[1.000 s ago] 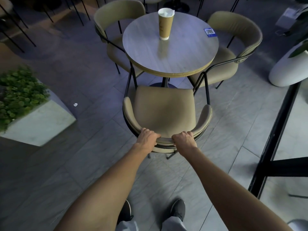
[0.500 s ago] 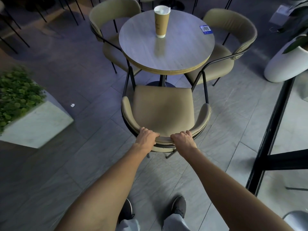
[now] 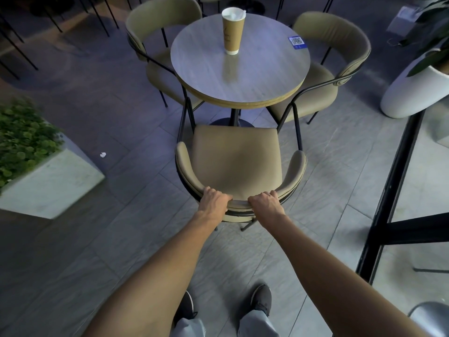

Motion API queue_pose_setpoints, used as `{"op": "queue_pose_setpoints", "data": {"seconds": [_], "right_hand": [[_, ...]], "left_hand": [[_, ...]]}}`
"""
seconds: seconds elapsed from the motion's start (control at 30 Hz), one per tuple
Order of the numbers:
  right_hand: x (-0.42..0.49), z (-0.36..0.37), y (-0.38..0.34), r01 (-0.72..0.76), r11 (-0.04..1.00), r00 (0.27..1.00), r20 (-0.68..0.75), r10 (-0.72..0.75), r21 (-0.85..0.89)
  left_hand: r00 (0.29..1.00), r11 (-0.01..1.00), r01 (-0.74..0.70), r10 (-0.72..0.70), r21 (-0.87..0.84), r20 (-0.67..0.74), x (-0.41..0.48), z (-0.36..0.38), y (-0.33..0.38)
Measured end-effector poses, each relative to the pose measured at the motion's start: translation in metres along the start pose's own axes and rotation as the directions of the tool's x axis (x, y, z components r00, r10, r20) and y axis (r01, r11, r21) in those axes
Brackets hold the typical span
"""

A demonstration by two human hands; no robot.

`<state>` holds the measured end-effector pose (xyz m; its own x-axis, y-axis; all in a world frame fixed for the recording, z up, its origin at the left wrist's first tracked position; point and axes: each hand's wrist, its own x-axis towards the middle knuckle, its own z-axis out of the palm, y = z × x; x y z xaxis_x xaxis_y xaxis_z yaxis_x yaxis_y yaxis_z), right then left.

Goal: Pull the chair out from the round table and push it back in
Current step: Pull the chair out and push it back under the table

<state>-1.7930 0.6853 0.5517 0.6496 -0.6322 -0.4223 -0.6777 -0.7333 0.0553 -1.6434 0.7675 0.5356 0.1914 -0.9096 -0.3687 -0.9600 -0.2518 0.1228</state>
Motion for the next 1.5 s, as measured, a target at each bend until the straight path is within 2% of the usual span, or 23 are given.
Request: {"op": "queue_pose_setpoints", "data": {"seconds": [0.2, 0.43, 0.67, 0.8, 1.0, 1.17, 1.5], "right_hand": [[-0.001, 0.001, -0.001, 0.003, 1.000, 1.000, -0.006, -0.003, 0.004], [-0.010, 0.000, 0.007, 0.050, 0.999, 0.998, 0.036, -0.051, 0.008], [-0.029, -0.044, 0.044, 0.017, 0.995, 0.995, -0.101, -0.007, 0.101], [-0.051, -0.066, 0.087, -0.002, 0.986, 0.990, -0.139, 0.025, 0.164], [-0.080, -0.101, 0.186, -0.012, 0.993, 0.986, -0.163, 0.031, 0.113], [-0.090, -0.132, 0.257, -0.044, 0.989, 0.976, -0.204, 0.073, 0.143], [-0.020, -0.173, 0.379, -0.098, 0.985, 0.966, -0.225, 0.128, 0.140]], "left_hand": [[1.000, 1.000, -0.005, 0.006, 0.016, -0.014, -0.002, 0.004, 0.000], [0.999, 1.000, 0.012, -0.011, -0.010, 0.052, -0.010, -0.014, 0.009], [1.000, 0.999, -0.016, 0.015, -0.043, -0.020, -0.003, -0.067, 0.065], [0.997, 0.997, -0.051, 0.048, -0.050, -0.064, 0.010, -0.100, 0.121], [0.987, 0.989, -0.091, 0.074, -0.115, -0.144, 0.037, -0.147, 0.214], [0.982, 0.991, -0.110, 0.098, -0.071, -0.161, 0.063, -0.179, 0.262], [0.956, 0.982, -0.185, 0.172, -0.036, -0.239, 0.193, -0.255, 0.336]]}}
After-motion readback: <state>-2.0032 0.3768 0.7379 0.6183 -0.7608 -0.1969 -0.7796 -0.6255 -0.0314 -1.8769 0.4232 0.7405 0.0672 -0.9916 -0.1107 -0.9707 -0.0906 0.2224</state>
